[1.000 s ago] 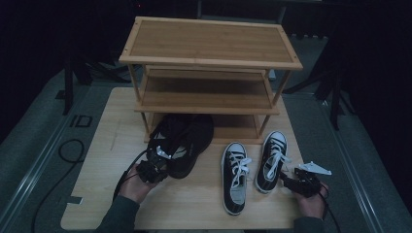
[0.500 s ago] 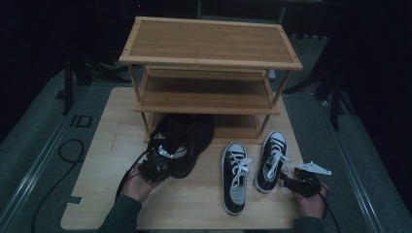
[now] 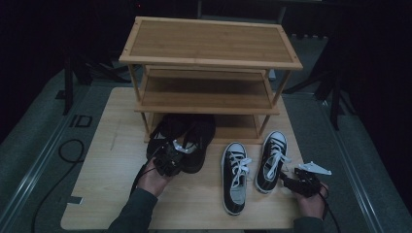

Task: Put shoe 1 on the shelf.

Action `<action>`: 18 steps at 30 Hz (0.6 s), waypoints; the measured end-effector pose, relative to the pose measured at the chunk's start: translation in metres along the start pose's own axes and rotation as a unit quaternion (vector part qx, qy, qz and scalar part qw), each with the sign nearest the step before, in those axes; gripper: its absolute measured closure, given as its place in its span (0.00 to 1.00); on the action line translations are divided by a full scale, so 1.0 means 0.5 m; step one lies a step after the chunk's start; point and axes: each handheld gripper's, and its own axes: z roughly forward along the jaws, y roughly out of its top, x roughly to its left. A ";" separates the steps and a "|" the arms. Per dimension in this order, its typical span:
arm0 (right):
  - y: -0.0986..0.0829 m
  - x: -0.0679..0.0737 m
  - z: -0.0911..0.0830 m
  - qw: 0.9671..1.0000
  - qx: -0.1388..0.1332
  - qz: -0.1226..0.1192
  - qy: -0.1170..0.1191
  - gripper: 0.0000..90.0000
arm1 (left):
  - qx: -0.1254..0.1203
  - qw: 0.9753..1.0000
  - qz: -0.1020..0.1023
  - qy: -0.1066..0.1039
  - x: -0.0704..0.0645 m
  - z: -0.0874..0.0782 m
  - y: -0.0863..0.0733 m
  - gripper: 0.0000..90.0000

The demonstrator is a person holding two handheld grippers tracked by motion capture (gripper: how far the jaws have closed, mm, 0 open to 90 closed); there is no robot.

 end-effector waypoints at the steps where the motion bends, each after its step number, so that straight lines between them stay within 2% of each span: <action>1: 0.000 0.000 0.000 1.000 0.000 0.000 0.000 0.37 | -0.001 1.000 0.001 -0.002 -0.003 0.001 0.001 1.00; 7: 0.000 0.000 0.000 1.000 0.000 0.000 0.000 0.37 | 0.003 1.000 0.008 -0.009 -0.014 0.008 -0.004 1.00; 9: 0.000 0.000 0.000 1.000 0.000 0.000 0.000 0.37 | 0.005 1.000 0.005 -0.012 -0.013 0.014 -0.010 1.00; 11: 0.000 0.000 0.000 1.000 0.000 0.000 0.000 0.37 | 0.012 1.000 0.006 -0.019 -0.012 0.021 -0.018 1.00; 14: 0.000 0.000 0.000 1.000 0.000 0.000 0.000 0.37 | 0.020 1.000 0.012 -0.019 -0.014 0.030 -0.024 1.00; 16: 0.000 0.000 0.000 1.000 0.000 0.000 0.000 0.37 | 0.018 1.000 0.013 -0.019 -0.016 0.031 -0.021 1.00; 18: 0.000 0.000 0.000 1.000 0.000 0.000 0.000 0.37 | 0.005 1.000 0.008 -0.012 -0.019 0.028 -0.015 1.00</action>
